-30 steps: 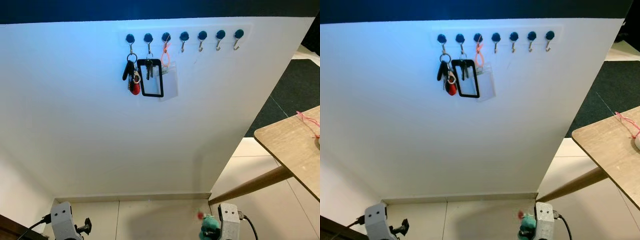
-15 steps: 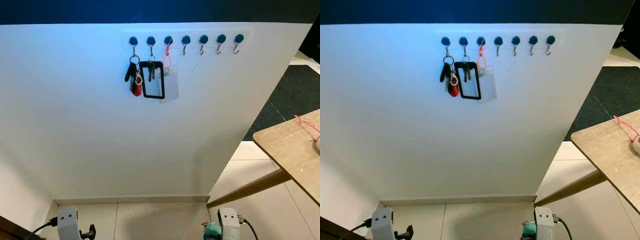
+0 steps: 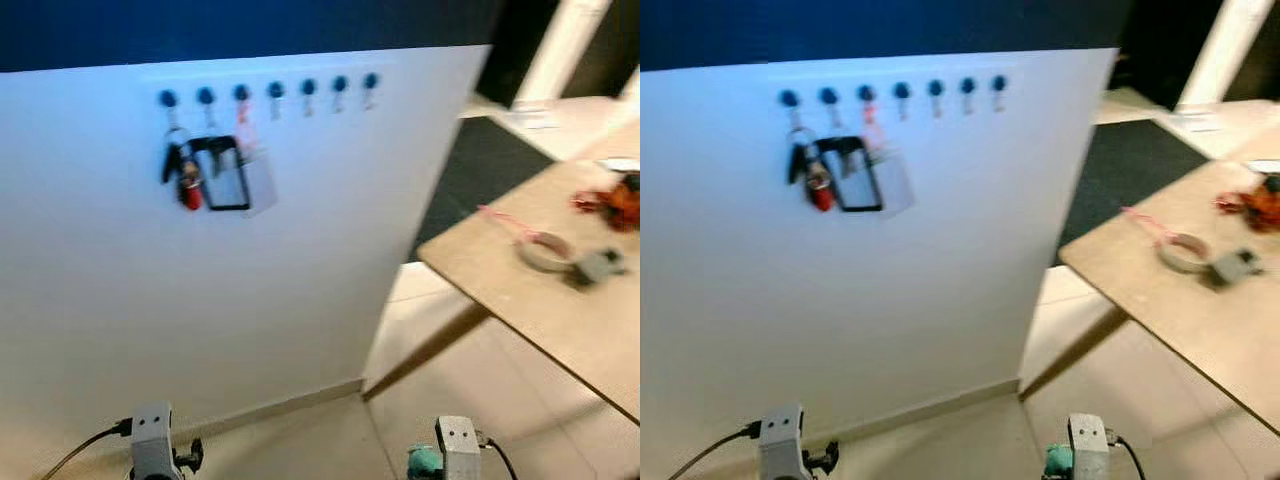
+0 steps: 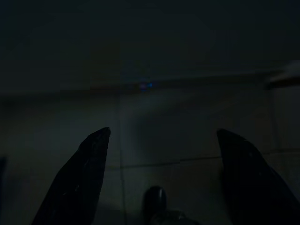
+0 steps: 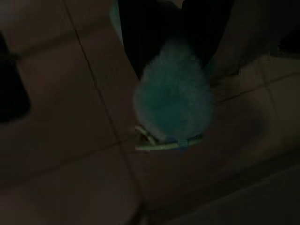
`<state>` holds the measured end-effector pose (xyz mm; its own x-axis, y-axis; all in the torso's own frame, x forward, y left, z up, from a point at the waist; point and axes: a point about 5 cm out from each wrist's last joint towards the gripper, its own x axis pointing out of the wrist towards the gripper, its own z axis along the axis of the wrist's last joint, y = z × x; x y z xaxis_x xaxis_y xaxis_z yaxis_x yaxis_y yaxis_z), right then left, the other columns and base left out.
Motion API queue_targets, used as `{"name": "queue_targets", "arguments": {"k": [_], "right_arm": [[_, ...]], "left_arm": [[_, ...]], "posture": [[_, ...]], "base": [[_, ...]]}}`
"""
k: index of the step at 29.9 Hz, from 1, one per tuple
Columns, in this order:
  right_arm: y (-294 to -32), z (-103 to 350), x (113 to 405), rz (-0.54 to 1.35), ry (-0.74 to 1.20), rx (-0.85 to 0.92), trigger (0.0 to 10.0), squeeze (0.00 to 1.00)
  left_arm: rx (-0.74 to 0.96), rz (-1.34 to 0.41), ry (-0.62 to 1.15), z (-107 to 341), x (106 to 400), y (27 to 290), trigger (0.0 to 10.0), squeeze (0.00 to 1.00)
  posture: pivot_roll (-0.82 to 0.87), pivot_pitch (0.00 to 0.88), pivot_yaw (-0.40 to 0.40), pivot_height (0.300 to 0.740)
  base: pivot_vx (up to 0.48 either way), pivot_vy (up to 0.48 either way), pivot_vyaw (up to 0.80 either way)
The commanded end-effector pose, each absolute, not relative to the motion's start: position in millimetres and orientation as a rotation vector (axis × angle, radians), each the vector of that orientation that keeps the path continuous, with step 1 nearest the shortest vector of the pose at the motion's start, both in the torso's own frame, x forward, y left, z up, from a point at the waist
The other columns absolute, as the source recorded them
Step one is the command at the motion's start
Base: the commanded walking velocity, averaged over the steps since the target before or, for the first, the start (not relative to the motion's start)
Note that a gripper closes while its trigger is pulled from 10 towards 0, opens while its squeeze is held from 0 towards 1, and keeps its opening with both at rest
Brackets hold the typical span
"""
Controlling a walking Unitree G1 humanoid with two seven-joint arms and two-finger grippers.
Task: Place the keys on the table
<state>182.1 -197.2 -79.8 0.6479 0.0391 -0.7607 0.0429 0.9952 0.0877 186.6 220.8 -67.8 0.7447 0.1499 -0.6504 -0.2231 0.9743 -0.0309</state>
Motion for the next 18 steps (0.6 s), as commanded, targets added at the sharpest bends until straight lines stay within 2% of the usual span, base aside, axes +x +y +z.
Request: {"name": "queue_targets", "arguments": {"k": [1,18], "right_arm": [[-194.8,-81.8,178.2,0.004,0.871,0.113,10.0,0.0],[-190.5,-80.1,182.4,0.029,0.854,0.111,10.0,0.0]], "left_arm": [[-0.137,0.196,0.713,-71.2,183.6,214.3,10.0,0.0],[-0.156,0.196,0.694,-70.1,186.5,212.8,10.0,0.0]], "posture": [[0.0,0.062,0.012,0.74],[0.01,0.065,-0.005,0.74]], "base": [[0.0,0.0,-0.8],[0.0,0.0,-0.8]]}}
